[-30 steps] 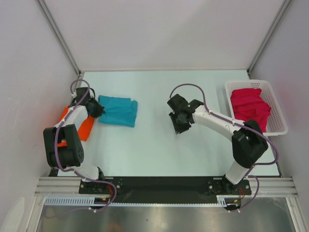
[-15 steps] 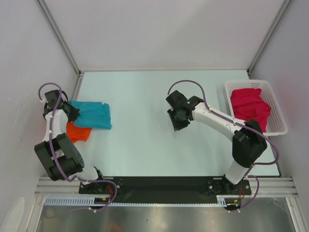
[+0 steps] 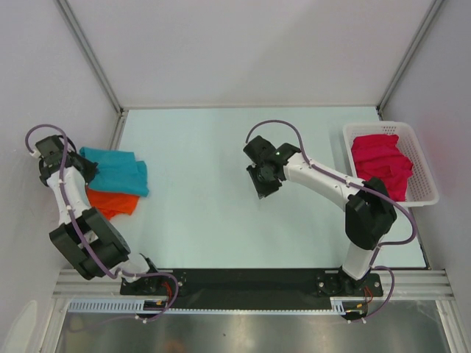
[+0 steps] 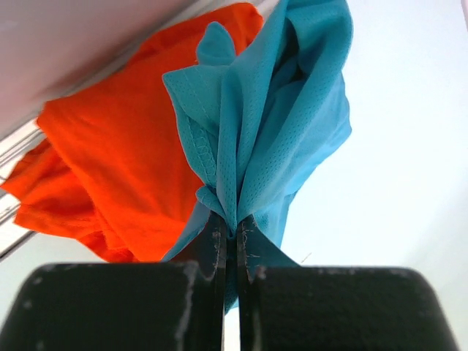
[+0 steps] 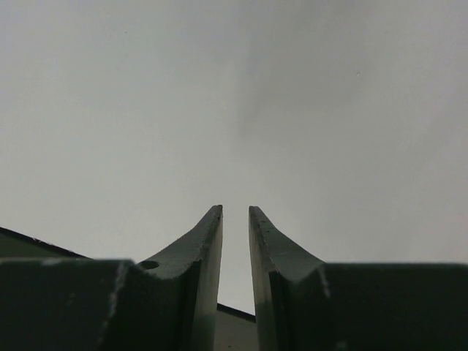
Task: Fold and stack the t-shirts
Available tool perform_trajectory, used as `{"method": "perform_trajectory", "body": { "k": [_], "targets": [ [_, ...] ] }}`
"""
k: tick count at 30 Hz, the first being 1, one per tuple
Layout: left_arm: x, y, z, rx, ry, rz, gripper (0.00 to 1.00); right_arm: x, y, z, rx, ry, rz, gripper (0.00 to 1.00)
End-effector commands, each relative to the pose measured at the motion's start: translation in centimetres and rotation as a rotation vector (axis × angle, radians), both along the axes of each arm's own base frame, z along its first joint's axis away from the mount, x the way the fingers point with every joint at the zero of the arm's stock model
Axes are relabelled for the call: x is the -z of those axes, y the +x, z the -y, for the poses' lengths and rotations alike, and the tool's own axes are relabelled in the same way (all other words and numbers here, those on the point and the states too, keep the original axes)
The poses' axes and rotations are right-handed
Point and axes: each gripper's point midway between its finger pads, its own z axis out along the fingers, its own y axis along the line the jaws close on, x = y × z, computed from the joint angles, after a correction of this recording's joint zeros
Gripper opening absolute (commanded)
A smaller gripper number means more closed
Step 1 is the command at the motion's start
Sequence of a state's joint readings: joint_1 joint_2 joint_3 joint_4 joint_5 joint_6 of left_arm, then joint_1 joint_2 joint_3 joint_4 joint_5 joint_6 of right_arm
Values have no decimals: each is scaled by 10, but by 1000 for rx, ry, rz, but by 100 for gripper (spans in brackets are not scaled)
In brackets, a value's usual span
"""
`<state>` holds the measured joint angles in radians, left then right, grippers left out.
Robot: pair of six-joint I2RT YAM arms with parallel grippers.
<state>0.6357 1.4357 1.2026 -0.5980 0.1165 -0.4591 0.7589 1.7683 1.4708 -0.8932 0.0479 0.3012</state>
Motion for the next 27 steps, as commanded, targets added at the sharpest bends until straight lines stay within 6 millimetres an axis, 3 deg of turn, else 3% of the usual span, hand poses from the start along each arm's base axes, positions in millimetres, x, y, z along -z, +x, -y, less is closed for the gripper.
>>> {"method": "perform_trajectory", "body": {
  "k": [1,6,7,11,14,18,22,26,27],
  "targets": [
    [-21,-11,-18,-12,33,42,0,-11,5,-7,-18,5,25,26],
    [-8,-16,-20,-16,12,29,2,-10,4,-12,-29,9,18,26],
    [-6,-16,-20,-13,3,26,8,-10,4,-12,-27,7,17,26],
    [0,-15,-19,-8,-21,14,49,-7,2,-13,-28,7,10,26],
    [-6,-16,-19,-13,-8,23,61,-4,1,-13,-27,4,5,26],
    [-18,-18,-21,-20,21,37,64,-2,-1,-15,-28,6,-3,26],
    [-32,-12,-6,32,6,104,66,0,-2,-15,-22,7,-6,26],
    [-19,2,26,137,-41,109,68,1,-5,-21,-25,19,-11,26],
    [-5,1,35,152,-86,97,68,0,-5,-23,-27,24,-9,25]
  ]
}}
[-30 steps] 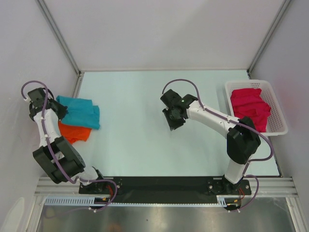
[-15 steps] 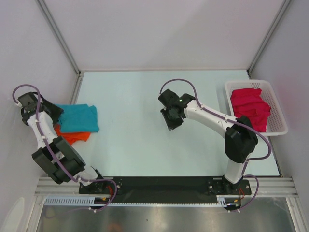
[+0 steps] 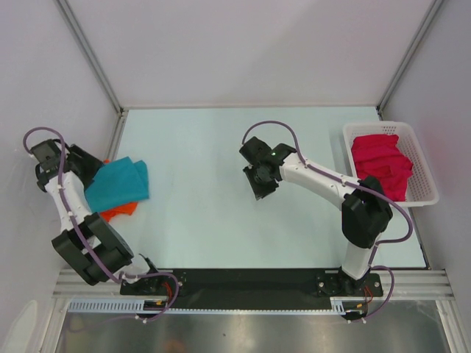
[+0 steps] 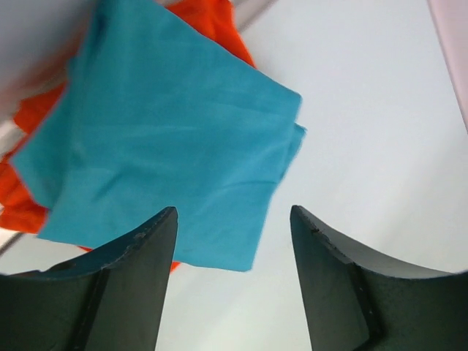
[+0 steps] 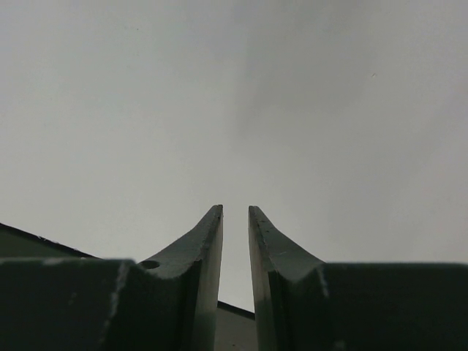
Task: Fold and stack the t-shirts
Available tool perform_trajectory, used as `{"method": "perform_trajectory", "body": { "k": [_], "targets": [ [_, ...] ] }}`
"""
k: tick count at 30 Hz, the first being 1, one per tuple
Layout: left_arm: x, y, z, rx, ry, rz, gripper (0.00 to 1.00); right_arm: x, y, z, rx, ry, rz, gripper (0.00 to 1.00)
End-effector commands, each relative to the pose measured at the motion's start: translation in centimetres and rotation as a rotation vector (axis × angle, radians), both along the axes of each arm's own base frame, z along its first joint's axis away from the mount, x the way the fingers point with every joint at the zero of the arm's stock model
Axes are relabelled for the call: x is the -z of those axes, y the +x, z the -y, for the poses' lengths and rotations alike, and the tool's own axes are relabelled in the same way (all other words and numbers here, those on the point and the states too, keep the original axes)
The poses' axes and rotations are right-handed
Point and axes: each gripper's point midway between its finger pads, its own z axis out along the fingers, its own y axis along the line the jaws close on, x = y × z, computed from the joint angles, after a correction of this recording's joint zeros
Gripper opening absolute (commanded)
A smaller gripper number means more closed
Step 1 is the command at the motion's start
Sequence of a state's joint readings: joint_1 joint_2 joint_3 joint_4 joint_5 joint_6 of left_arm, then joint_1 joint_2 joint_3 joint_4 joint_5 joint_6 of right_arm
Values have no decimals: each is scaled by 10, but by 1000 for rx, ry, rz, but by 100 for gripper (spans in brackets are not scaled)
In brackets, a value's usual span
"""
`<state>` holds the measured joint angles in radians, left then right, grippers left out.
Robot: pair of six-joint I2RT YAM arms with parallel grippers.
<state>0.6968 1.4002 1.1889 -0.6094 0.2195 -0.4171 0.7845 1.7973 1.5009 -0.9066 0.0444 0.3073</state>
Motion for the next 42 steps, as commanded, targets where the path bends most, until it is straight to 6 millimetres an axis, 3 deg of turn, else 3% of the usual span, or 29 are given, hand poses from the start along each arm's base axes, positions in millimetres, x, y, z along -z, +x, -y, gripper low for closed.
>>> {"method": "perform_trajectory", "body": {
  "k": [1,5,8,11,12,13,14,16,17,19,20,22,24,25,26,27,28,29,30,31,34,35,36,37,38,39,40,41,42],
  "targets": [
    [12,15,41,120,-103,66,68,-1,-2,-12,-5,22,3,26],
    [58,7,54,92,-211,11,69,-1,-9,-8,-1,13,11,25],
    [65,5,63,89,-254,14,70,-4,-8,3,27,0,50,25],
    [34,22,91,186,-198,87,75,-20,2,8,84,36,116,24],
    [11,28,101,223,-148,140,81,-22,4,11,106,44,131,25],
    [-9,36,114,274,-98,186,99,-30,8,9,121,71,159,24],
    [-35,44,145,373,-13,250,100,-39,10,13,138,85,193,25],
    [-75,52,180,481,77,342,100,-52,13,16,175,112,244,24],
    [-95,51,220,603,136,391,100,-71,19,26,215,115,324,25],
    [-125,50,246,665,234,454,100,-87,17,36,252,99,406,24],
    [-135,44,276,769,271,487,100,-102,22,52,306,59,497,25],
    [-150,39,298,848,302,529,99,-140,13,66,337,81,620,26],
    [-152,28,331,996,259,556,100,-184,5,98,432,108,779,29],
    [-150,26,339,1036,220,561,100,-192,3,104,440,130,823,34],
    [-153,26,351,1058,151,596,100,-197,1,112,463,154,849,43],
    [-152,24,361,1090,88,618,100,-204,-1,119,472,202,866,68],
    [-138,8,383,1204,-57,620,100,-210,5,139,528,279,896,74],
    [-152,14,398,1206,-206,705,100,-210,2,128,455,402,833,76],
    [-152,11,409,1239,-319,738,99,-211,3,129,445,469,806,78],
    [-134,-3,422,1306,-472,707,100,-216,2,130,433,536,793,77],
    [-141,0,454,1327,-730,748,100,-203,3,128,388,595,676,75],
    [-137,6,460,1314,-741,736,100,-205,3,131,382,576,677,75],
    [-149,8,468,1330,-712,759,100,-195,2,133,384,536,648,73],
    [-135,2,483,1371,-646,693,100,-190,4,137,397,504,641,73],
    [-135,7,491,1368,-580,683,100,-185,5,141,411,477,637,73],
    [-166,8,503,1418,-510,735,100,-179,5,145,417,450,626,74],
    [-145,-3,525,1496,-457,642,100,-174,5,148,423,436,615,74],
    [-147,-1,536,1508,-416,630,100,-169,7,149,430,428,598,74],
    [-177,1,548,1525,-364,678,100,-166,9,155,452,423,585,74]
  ]
}}
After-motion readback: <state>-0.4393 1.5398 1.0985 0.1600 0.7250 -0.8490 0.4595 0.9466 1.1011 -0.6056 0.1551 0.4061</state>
